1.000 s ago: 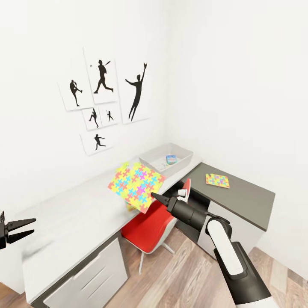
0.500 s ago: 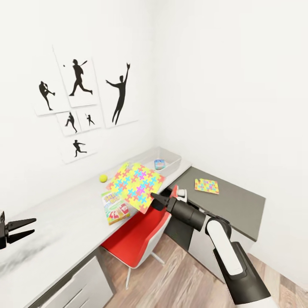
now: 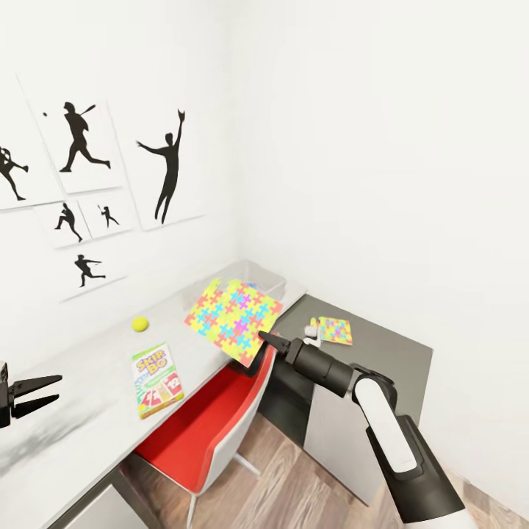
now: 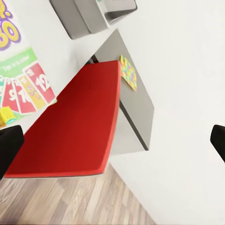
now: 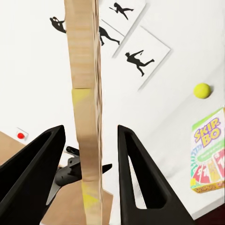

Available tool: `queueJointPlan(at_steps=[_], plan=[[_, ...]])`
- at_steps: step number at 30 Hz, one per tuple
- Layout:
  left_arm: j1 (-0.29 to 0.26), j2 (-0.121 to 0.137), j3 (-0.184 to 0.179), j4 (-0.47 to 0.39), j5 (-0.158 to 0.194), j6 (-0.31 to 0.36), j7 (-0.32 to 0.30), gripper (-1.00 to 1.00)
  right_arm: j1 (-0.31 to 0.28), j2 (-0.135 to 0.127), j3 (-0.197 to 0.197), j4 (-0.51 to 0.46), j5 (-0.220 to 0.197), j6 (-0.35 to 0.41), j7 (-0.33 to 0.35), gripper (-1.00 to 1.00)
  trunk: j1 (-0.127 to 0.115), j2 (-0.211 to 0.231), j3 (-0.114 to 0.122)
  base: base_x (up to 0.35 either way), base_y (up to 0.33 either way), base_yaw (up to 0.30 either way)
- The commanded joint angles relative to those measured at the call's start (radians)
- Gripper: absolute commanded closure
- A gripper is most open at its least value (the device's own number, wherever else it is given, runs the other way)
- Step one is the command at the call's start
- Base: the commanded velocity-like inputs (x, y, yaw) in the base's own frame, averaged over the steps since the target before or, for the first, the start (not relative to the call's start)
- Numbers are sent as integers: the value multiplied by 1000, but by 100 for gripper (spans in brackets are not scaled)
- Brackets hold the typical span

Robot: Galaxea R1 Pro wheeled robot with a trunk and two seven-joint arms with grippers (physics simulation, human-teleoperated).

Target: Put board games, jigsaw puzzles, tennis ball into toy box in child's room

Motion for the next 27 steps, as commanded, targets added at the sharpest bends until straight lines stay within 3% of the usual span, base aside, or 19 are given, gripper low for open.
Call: queueJointPlan(at_steps=[1,13,27], plan=[[-1,0,0,0,-2,11,-5,-100,-1,1,-1,0,-2,5,1,100,1,-2,-1,236,-210,-4],[-1,0,0,0,-2,11,-5,-100,-1,1,0,0,-2,4,1,100,1,-2,17,221,-199,15],[-1,-1,0,0,-3,11,-5,-100,-1,1,0,0,-2,4,1,100,1,-2,18,22,-11,9]])
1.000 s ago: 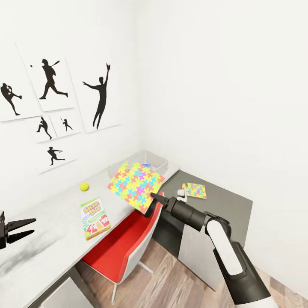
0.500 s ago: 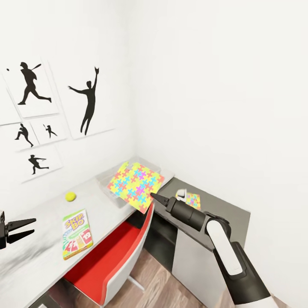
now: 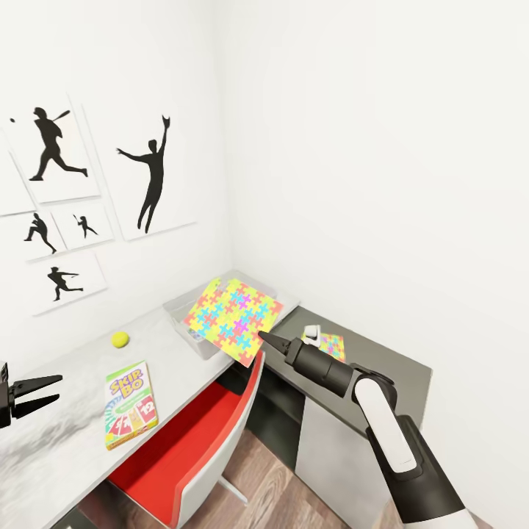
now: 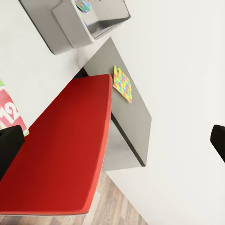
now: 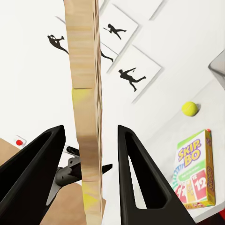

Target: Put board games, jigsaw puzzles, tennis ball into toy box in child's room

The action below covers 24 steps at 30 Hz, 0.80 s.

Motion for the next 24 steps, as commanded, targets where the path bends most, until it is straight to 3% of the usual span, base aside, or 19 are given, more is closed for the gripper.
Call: queueJointPlan(at_steps=[1,9,24], plan=[[-1,0,0,0,-3,11,-5,-100,-1,0,-1,0,0,5,1,100,1,-2,-2,123,0,95],[-1,0,0,0,-3,11,-5,-100,-1,0,-1,0,-1,5,2,100,1,-2,3,170,0,128],[-1,0,0,0,-3,11,-5,-100,-1,0,-1,0,-1,5,0,100,1,-2,3,98,0,4]])
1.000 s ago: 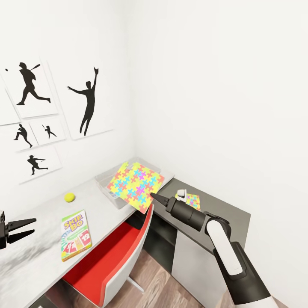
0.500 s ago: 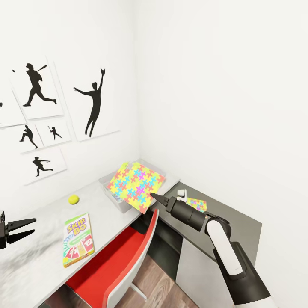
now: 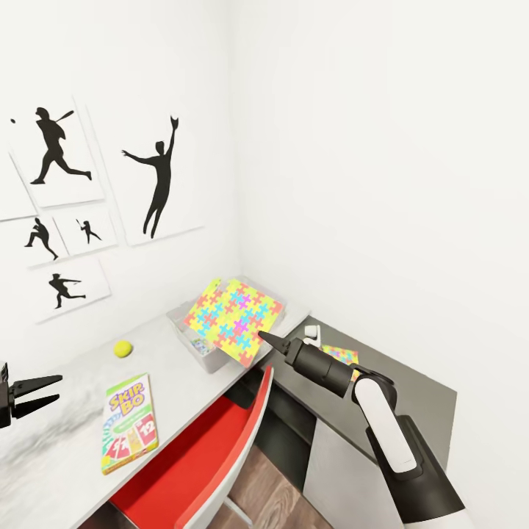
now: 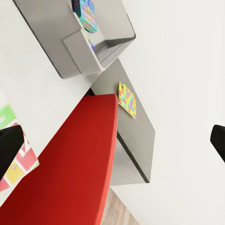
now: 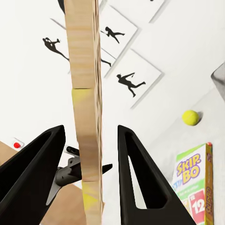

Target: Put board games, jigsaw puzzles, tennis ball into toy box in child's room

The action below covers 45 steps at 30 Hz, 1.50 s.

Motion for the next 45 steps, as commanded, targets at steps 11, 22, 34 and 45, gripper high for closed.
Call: queueJointPlan(at_steps=[11,22,34,45], plan=[[-1,0,0,0,-3,11,-5,-100,-1,1,-1,0,-1,5,2,100,1,-2,3,129,0,149],[-1,0,0,0,-3,11,-5,-100,-1,0,-1,0,-1,5,3,100,1,-2,4,89,0,32],[-1,0,0,0,-2,11,-5,-100,-1,1,-1,2,-1,5,2,100,1,-2,4,139,0,0],[-1,-1,0,0,-3,11,-5,-100,-1,1,-1,7,-2,-24,0,100,1,-2,4,35,0,0]])
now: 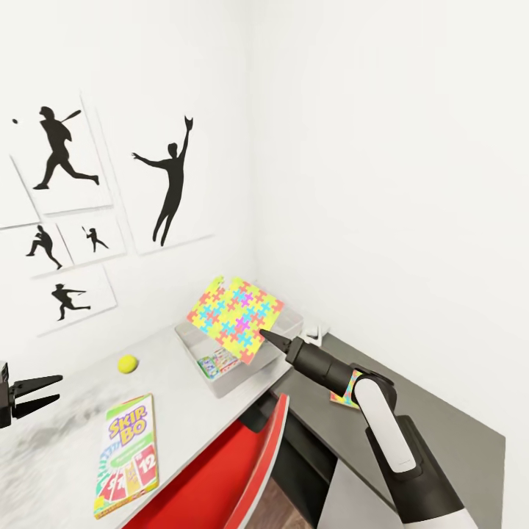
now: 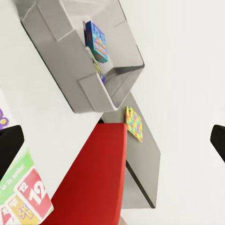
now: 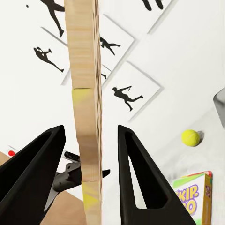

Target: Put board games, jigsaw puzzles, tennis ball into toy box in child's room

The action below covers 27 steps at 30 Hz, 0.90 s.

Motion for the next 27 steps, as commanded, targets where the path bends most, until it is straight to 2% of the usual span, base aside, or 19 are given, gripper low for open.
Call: queueJointPlan(at_steps=[1,11,17,19,21,24,26,27], plan=[[-1,0,0,0,-2,10,-5,-100,-1,0,-1,0,-2,5,2,100,1,-2,-2,44,0,0],[-1,1,0,0,-2,10,-5,-100,-1,-2,-1,-4,-3,6,4,100,1,-2,-2,2,0,0],[-1,7,2,1,-3,11,-5,-100,-2,8,-4,3,-8,9,-12,100,1,-2,-2,0,0,0],[-1,2,2,1,-2,10,-5,-100,-12,26,-9,2,-14,25,-46,100,1,-2,-2,0,0,0],[-1,1,2,1,-1,11,-5,-100,-57,49,-14,4,-27,51,-106,100,1,-2,-2,0,0,0],[-1,1,2,1,-1,10,-5,-100,-159,86,-41,35,-66,92,-254,100,1,-2,-2,0,0,0],[-1,2,3,1,-1,10,-5,-100,-219,107,-52,75,-108,103,-355,100,1,-2,-2,0,0,0],[-1,3,3,1,-1,10,-5,-100,-233,110,-54,85,-119,105,-377,100,1,-2,-2,0,0,0]])
